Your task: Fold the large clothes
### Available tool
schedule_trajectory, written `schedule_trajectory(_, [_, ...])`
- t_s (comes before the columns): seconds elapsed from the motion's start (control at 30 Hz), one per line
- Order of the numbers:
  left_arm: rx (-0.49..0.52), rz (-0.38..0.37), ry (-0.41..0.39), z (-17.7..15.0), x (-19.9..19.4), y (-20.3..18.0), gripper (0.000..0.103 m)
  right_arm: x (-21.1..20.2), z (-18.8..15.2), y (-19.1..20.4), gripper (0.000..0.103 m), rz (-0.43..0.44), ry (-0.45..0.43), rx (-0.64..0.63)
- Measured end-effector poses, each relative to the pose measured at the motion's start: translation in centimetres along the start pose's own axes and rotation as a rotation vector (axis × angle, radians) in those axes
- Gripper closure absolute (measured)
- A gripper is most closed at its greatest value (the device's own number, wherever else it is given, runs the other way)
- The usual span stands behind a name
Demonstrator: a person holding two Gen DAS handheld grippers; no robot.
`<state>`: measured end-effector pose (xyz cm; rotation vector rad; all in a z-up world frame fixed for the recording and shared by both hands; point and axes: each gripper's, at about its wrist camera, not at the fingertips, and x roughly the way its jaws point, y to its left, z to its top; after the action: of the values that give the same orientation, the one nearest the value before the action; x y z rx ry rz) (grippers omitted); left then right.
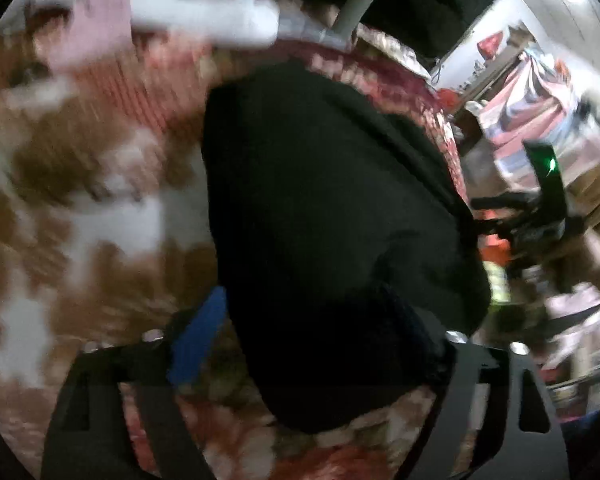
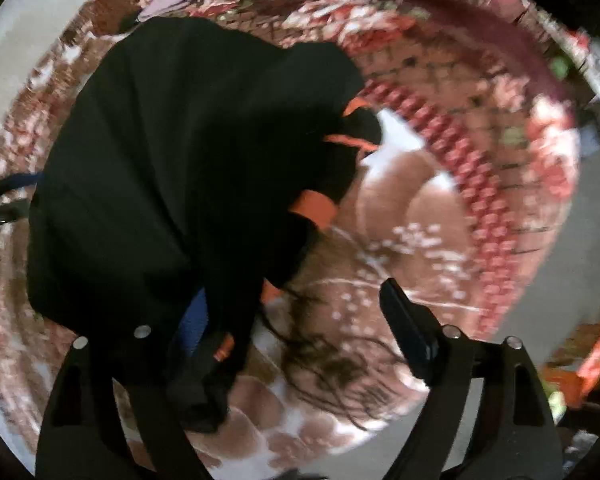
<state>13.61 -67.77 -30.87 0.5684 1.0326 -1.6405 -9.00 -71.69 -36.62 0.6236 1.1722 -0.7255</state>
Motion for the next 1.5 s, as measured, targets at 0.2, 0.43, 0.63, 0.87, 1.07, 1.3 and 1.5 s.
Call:
schedule_trajectory(0.2, [0.051,0.053,-0.086,1.3,-1.8,-3.8,0.013,-2.5,3.4,2.1,0.005,-0.241,-0.177,-0.044])
schedule_trajectory(0.43, [0.074,0.141,0.023,-1.4,3.0,-3.3,0.013,3.6,7.9,3.4,0.005,-0.416,-0.221,-0.075])
schedule_trajectory(0.63, [0.003,0.171,0.015,-4.3,4.0,-3.1,0.01,4.7,5.8,0.3,0.005,-0.423,-0.281,-0.057])
schedule_trajectory(0.87, [-0.041,0.237,0.019,-4.5,3.1,-4.2,0.01,1.2,5.1,-1.3,0.005,-0.386,-0.28,0.071])
schedule_trajectory(1.07, [-0.108,0.191,-0.087,-3.3,-0.5,-4.5,0.01,-2.6,2.4,4.0,0.005,-0.237,-0.344,0.057])
schedule_trajectory(1.3, [-0.182,0.177,-0.035,-5.9,2.6,-3.7,0.01,2.7,-0.7,6.4,0.005,-0.272,-0.247,-0.053])
schedule_trajectory(1.5, [-0.335,0.177,-0.055,-7.4,1.8,-3.3,0.007,2.3,-2.5,5.1,0.005,-0.256,-0.251,-0.042])
